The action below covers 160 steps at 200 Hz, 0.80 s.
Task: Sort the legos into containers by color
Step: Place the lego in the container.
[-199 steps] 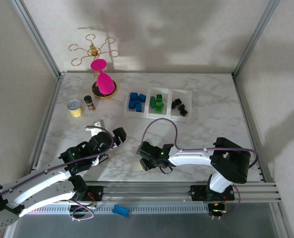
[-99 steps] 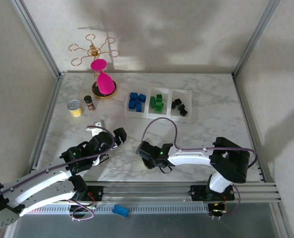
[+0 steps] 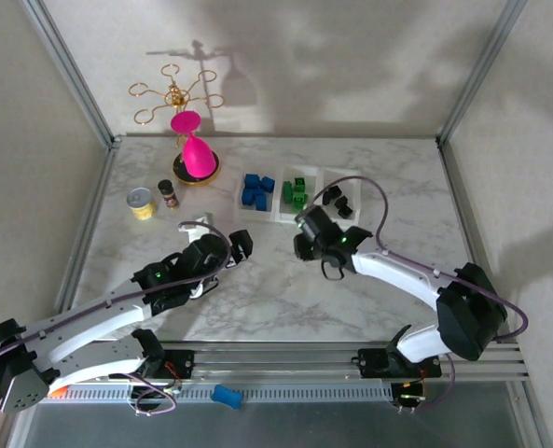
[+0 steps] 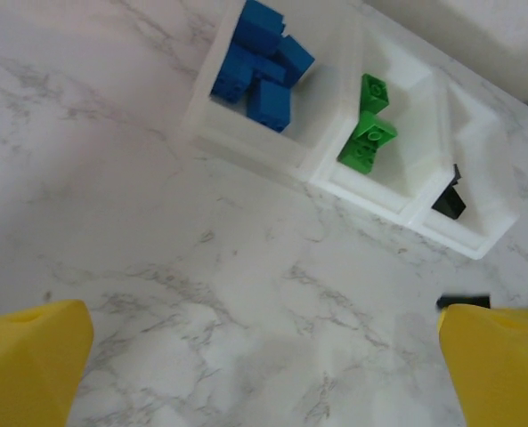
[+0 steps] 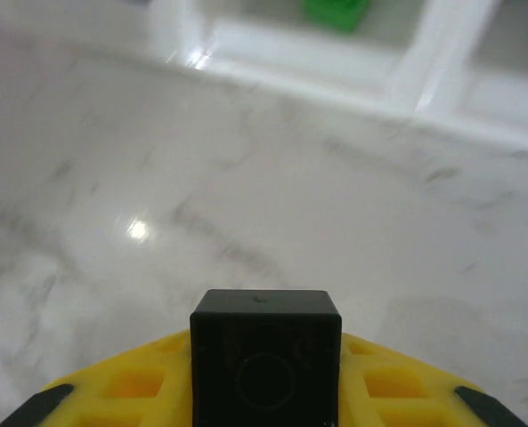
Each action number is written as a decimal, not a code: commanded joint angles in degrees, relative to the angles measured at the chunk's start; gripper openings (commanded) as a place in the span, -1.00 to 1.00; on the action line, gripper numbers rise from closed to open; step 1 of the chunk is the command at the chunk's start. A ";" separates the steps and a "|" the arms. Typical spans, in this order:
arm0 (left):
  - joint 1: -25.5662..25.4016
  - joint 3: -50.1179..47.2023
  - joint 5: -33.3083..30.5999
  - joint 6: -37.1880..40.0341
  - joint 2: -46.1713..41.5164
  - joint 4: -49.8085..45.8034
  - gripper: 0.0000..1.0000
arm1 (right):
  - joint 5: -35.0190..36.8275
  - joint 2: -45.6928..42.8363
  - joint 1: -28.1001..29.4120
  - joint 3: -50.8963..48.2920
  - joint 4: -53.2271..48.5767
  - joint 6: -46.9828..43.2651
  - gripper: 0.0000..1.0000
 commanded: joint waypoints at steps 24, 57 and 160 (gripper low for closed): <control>0.34 5.77 1.12 4.32 6.76 4.59 0.99 | 2.48 6.18 -12.24 7.75 2.85 -6.06 -0.41; 0.55 6.65 1.70 5.33 9.77 8.02 0.99 | 2.96 15.38 -18.26 13.97 5.61 -7.20 -0.43; 2.99 7.10 5.78 6.44 12.42 12.92 0.99 | 1.18 24.81 -22.67 23.78 7.30 -9.74 -0.02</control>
